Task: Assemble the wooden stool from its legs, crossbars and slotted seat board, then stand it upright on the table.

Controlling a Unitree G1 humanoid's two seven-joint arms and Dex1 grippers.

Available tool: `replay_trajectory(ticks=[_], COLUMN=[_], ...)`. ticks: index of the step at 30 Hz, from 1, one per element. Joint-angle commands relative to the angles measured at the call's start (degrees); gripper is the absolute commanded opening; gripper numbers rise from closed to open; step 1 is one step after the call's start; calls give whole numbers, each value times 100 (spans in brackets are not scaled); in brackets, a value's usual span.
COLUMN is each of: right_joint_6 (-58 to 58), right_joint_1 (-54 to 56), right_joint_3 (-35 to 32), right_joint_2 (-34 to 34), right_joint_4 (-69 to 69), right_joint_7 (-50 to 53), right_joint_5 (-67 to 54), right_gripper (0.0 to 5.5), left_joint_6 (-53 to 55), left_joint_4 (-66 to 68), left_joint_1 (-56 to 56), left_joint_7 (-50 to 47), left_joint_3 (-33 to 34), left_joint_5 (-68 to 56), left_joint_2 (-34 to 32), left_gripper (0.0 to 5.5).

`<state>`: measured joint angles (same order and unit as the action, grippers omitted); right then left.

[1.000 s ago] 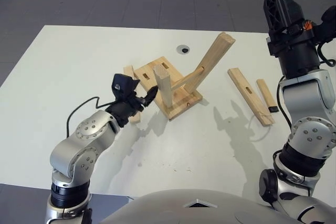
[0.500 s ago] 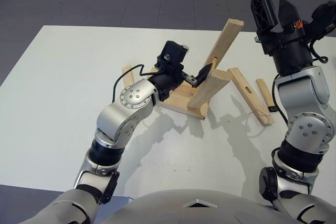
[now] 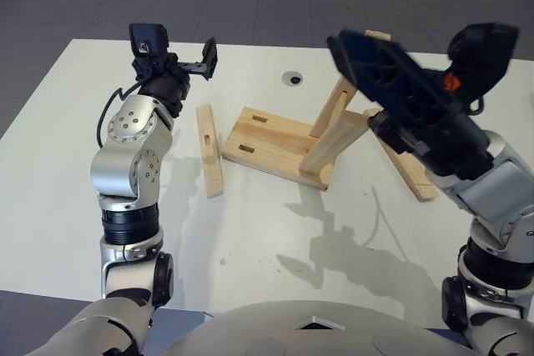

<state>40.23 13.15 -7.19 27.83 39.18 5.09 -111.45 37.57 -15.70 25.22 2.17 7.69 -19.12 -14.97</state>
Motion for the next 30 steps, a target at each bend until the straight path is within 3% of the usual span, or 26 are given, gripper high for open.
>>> replay_trajectory(ticks=[1, 6, 10, 14, 20, 25, 30], right_joint_6=[195, 457, 600, -249, -1308, -1159, -1301], right_joint_1=[-365, -373, -370, -36, 533, 625, 447], right_joint_3=[466, 824, 772, 844, 602, 119, -665], right_joint_2=[473, 1214, 1845, 2210, 1743, 1023, 243], right_joint_4=[-89, -241, -254, -680, -1289, -1390, -1503], right_joint_7=[171, 556, -495, -1588, -2033, -1937, -1198], right_joint_5=[-153, 601, 2311, 4509, 6033, 5557, 5083], right_gripper=[539, 539, 539, 539, 539, 539, 539], left_joint_6=[7, 38, 73, 77, 61, -48, -424], left_joint_4=[20, -72, -127, -142, -148, 47, 645], left_joint_1=[-229, -371, -487, -559, -659, -629, -447], left_joint_7=[-13, -65, -94, -79, -28, 58, 469], left_joint_3=[-116, -157, -232, -387, -499, -565, -715], left_joint_5=[219, 274, 293, 316, 323, 387, 667], left_joint_2=[42, 230, 377, 491, 553, 567, 240], left_gripper=[540, 540, 540, 540, 540, 540, 540])
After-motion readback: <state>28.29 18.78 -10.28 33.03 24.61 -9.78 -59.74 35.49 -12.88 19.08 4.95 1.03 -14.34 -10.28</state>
